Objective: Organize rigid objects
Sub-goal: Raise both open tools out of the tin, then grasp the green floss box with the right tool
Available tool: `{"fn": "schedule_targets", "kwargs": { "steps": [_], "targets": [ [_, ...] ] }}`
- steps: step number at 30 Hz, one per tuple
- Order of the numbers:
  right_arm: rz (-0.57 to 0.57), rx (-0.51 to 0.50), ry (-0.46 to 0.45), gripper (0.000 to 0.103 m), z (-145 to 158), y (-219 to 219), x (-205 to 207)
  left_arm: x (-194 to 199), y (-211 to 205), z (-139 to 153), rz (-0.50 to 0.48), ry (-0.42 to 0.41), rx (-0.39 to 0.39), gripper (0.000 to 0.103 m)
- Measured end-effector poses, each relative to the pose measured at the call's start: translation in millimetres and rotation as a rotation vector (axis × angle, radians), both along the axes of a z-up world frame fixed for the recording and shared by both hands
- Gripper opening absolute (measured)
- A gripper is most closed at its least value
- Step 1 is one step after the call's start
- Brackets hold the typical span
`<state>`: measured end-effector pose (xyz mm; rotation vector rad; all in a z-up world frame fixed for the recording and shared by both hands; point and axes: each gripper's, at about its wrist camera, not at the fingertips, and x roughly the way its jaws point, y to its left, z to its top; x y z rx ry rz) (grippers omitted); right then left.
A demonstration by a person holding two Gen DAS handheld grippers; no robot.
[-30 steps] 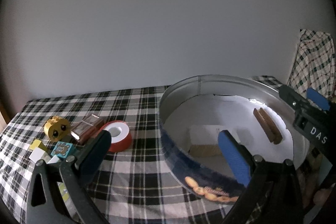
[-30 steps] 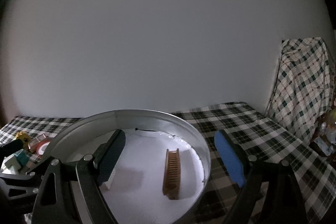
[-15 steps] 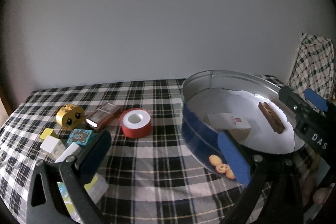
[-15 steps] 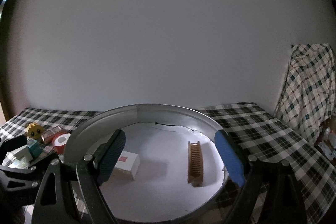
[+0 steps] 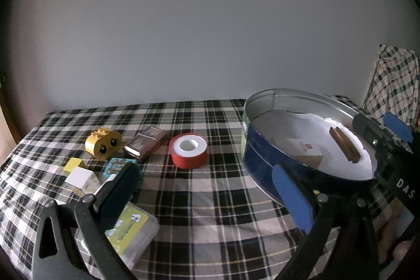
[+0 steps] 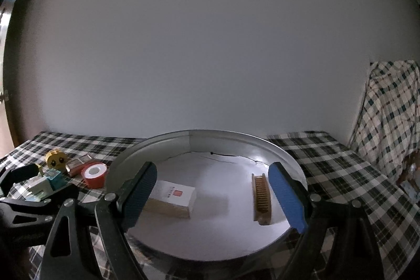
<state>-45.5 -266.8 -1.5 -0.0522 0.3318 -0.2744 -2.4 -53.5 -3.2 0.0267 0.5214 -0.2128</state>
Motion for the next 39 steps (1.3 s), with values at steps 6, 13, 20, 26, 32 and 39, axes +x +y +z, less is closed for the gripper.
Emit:
{"fn": "schedule_targets", "kwargs": {
  "steps": [6,13,20,26,32,39],
  "targets": [
    [0.062,0.024,0.02,0.089,-3.2,21.6,2.5,1.8,21.4,-1.1,0.03,-0.002,0.0,0.103],
    [0.134,0.007,0.032,0.089,-6.7,57.9,7.5,7.0,47.5,-3.4,0.069,0.012,-0.009,0.103],
    [0.188,0.002,0.051,0.089,-10.8,86.2,15.3,10.3,74.7,-5.4,0.098,0.022,-0.013,0.103],
    [0.247,0.023,0.104,0.089,-16.1,100.9,22.7,16.6,108.0,-9.0,0.146,0.049,-0.025,0.103],
    [0.394,0.07,0.211,0.089,-26.8,121.7,38.7,27.4,157.2,-15.2,0.233,0.074,-0.037,0.103],
    [0.6,0.093,0.436,0.089,-52.6,164.2,66.7,37.8,215.7,-23.4,0.336,0.128,-0.107,0.102]
  ]
}}
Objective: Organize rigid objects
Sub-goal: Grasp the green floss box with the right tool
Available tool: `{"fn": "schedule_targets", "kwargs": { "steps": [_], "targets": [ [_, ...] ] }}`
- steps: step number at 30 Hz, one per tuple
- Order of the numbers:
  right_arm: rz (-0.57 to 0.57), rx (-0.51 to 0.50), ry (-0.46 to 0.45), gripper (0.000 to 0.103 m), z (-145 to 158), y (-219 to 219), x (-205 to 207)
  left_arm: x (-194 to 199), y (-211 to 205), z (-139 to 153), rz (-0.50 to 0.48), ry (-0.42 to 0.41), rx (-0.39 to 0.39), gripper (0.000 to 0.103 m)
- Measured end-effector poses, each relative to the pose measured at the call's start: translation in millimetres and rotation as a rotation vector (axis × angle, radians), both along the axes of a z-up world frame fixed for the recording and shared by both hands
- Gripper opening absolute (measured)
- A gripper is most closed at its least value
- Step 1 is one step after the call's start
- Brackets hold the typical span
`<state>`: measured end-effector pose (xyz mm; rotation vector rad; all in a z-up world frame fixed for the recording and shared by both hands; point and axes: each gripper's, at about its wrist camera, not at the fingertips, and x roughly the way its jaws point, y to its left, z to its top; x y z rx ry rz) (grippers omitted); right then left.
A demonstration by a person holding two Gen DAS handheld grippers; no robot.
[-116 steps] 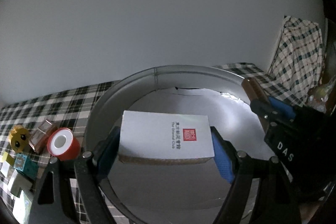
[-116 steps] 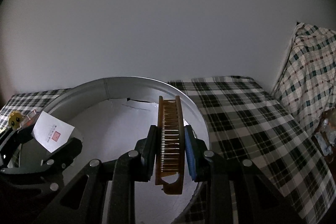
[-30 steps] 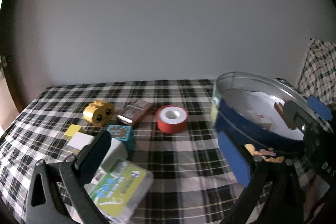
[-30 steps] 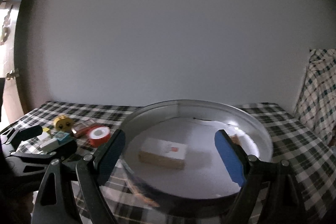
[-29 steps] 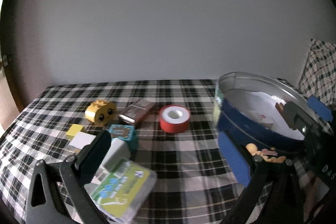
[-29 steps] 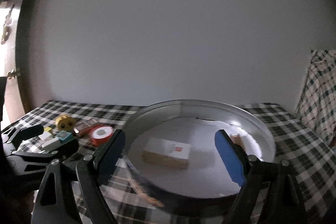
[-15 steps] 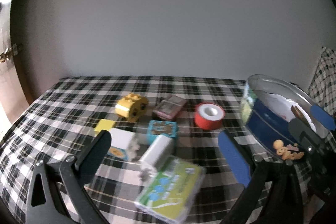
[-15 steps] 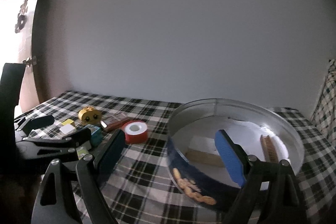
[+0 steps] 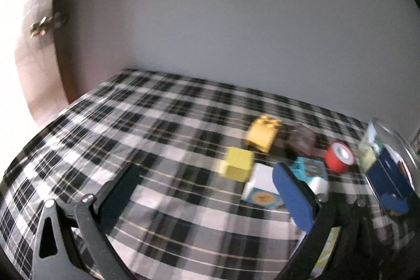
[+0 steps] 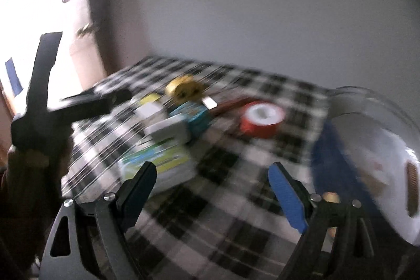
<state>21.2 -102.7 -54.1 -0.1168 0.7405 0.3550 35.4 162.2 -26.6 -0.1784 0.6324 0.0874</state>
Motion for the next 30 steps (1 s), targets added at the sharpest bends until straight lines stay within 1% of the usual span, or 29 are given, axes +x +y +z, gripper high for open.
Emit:
{"fn": "schedule_targets", "kwargs": {
  "steps": [4,7,10,13,15,18,19,20,22,25,28,29,30],
  "targets": [
    [0.14,-0.05,0.066,0.089,-13.5,32.4,7.3,3.6,13.7,-2.9,0.017,0.012,-0.014,0.103],
    [0.212,-0.111,0.084,0.089,-21.3,51.5,13.8,5.0,16.3,-4.1,0.014,0.02,-0.02,0.102],
    [0.264,-0.179,0.103,0.089,-29.2,65.6,19.4,4.2,12.4,-3.3,-0.002,0.02,-0.01,0.102],
    [0.294,-0.21,0.121,0.089,-34.9,71.4,27.8,3.9,8.7,-2.7,-0.021,0.017,0.0,0.102],
    [0.303,-0.205,0.14,0.089,-36.2,71.6,36.2,3.7,5.7,-2.3,-0.042,0.013,0.003,0.102],
    [0.295,-0.169,0.17,0.088,-38.1,67.2,43.9,3.4,0.4,-1.4,-0.079,0.003,0.01,0.102],
    [0.284,-0.156,0.167,0.088,-36.9,63.5,44.0,2.6,-2.0,-0.5,-0.09,-0.001,0.014,0.102],
    [0.273,-0.141,0.156,0.088,-34.0,59.1,42.3,1.7,-4.0,0.3,-0.105,-0.013,0.039,0.102],
    [0.256,-0.106,0.132,0.088,-28.2,50.8,38.0,-2.3,-8.8,3.0,-0.145,-0.039,0.039,0.102],
    [0.193,-0.056,0.091,0.088,-18.7,26.4,25.4,-8.4,-21.3,6.7,-0.249,-0.073,0.033,0.102],
    [0.1,-0.044,0.035,0.088,-8.8,4.0,16.9,-13.8,-43.0,8.0,-0.388,-0.086,0.052,0.102],
    [0.061,-0.031,0.013,0.088,-4.4,-6.2,13.6,-15.9,-50.4,8.5,-0.432,-0.09,0.064,0.1],
    [0.026,-0.023,-0.01,0.088,0.3,-14.9,10.8,-17.5,-59.0,8.9,-0.477,-0.094,0.08,0.096]
  ]
}}
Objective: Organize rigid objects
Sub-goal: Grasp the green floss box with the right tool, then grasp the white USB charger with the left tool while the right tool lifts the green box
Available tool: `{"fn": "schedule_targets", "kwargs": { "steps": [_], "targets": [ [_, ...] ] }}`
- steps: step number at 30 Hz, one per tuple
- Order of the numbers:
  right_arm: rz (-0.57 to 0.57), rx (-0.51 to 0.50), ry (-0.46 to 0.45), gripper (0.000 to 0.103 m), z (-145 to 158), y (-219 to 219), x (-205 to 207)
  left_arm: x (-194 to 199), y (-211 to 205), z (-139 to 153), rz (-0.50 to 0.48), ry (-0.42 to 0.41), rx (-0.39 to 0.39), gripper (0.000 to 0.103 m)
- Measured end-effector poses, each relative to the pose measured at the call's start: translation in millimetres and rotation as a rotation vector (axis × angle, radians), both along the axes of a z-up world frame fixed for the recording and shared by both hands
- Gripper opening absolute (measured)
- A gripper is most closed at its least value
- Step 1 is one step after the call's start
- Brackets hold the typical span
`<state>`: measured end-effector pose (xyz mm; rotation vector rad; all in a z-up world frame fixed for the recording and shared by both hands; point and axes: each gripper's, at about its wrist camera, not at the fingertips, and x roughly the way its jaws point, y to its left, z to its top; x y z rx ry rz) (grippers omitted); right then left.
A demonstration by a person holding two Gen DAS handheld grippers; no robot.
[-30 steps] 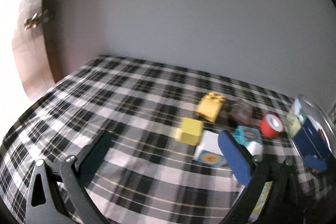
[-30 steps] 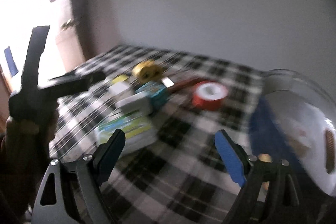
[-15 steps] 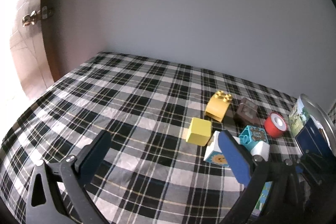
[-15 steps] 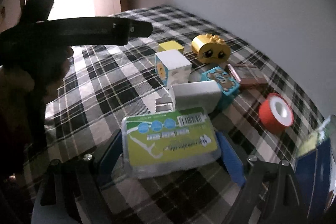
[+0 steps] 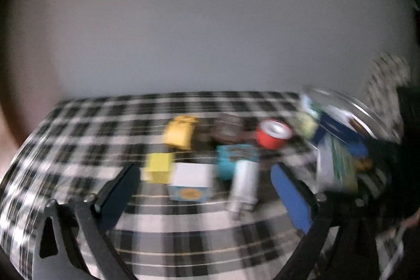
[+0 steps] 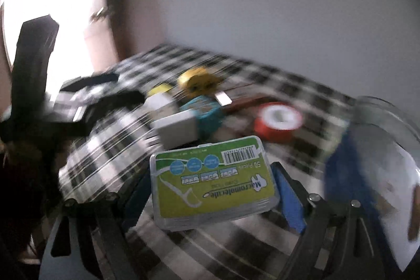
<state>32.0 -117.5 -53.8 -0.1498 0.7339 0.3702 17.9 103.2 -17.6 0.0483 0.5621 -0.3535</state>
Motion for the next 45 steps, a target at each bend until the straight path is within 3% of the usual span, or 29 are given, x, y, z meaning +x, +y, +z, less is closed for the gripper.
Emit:
{"fn": "schedule_targets", "kwargs": {
  "steps": [2,5,10,14,16,18,21,27,37,45],
  "targets": [
    [-0.076,-0.004,-0.066,0.088,8.2,-15.7,-4.9,1.0,-15.0,-1.0,-0.058,0.011,0.024,0.092],
    [-0.136,0.032,-0.098,0.088,15.7,-28.5,-4.3,9.7,-31.7,-6.9,-0.086,0.072,0.055,0.073],
    [-0.159,0.047,-0.112,0.088,22.1,-33.7,-4.1,20.0,-50.9,-16.4,-0.125,0.166,0.068,0.057],
    [-0.158,0.062,-0.115,0.088,21.8,-36.3,-4.6,32.4,-56.1,-27.1,-0.122,0.265,0.072,0.032],
    [-0.161,0.064,-0.114,0.088,21.7,-36.7,-7.7,39.8,-50.4,-34.0,-0.101,0.326,0.053,0.032],
    [-0.162,0.062,-0.111,0.088,20.6,-35.6,-7.3,40.0,-46.2,-33.0,-0.096,0.332,0.024,0.03],
    [-0.169,0.049,-0.112,0.088,19.3,-34.2,-7.2,37.5,-48.7,-32.4,-0.073,0.325,0.05,0.021],
    [-0.187,0.049,-0.136,0.088,21.4,-36.5,-8.7,34.4,-47.0,-30.8,-0.055,0.324,0.01,0.02],
    [-0.218,0.177,-0.243,0.088,46.3,-57.8,-25.0,14.0,-38.8,-11.9,-0.011,0.196,-0.077,0.02],
    [-0.282,0.154,-0.321,0.088,57.0,-65.1,-33.8,3.8,-54.1,-1.8,-0.015,0.116,-0.121,0.02]
  ]
}}
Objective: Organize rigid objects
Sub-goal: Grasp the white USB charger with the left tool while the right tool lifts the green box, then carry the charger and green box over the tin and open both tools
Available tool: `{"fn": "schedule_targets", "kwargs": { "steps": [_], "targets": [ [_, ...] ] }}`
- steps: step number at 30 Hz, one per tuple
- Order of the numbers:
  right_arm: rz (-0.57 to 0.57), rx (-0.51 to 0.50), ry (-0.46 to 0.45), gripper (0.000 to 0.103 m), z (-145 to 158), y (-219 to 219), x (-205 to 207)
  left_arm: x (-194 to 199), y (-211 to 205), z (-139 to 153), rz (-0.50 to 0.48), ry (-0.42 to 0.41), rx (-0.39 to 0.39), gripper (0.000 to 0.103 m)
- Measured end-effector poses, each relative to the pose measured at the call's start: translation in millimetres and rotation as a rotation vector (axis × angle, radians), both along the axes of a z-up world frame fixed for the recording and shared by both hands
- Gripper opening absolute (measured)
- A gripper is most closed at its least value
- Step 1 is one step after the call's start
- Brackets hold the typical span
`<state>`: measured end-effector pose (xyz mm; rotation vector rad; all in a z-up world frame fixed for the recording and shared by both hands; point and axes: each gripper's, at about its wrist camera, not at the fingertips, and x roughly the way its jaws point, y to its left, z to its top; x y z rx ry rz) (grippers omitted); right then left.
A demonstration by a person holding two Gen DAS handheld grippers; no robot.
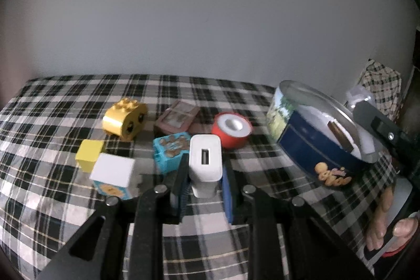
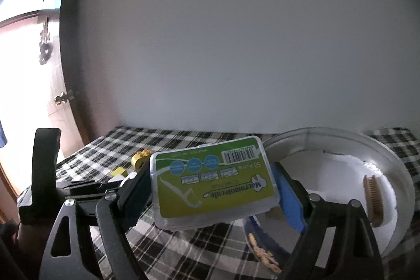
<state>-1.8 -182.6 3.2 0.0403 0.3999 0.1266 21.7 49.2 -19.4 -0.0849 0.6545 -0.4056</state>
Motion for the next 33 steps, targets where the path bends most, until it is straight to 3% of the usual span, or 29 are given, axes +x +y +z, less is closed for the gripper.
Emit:
{"fn": "schedule_targets", "kwargs": {
  "steps": [5,12,33],
  "targets": [
    [-0.079,-0.065,-0.055,0.088,6.1,-6.3,-7.1,-9.8,-17.4,8.8,-0.026,-0.069,0.026,0.02],
    [-0.143,-0.082,-0.107,0.088,15.0,-22.8,-15.8,-15.9,-28.2,18.1,-0.044,-0.136,-0.021,0.02],
    [-0.358,-0.058,-0.152,0.088,27.6,-99.1,-19.4,-12.4,-106.3,57.6,-0.131,-0.223,-0.103,0.02]
  ]
}}
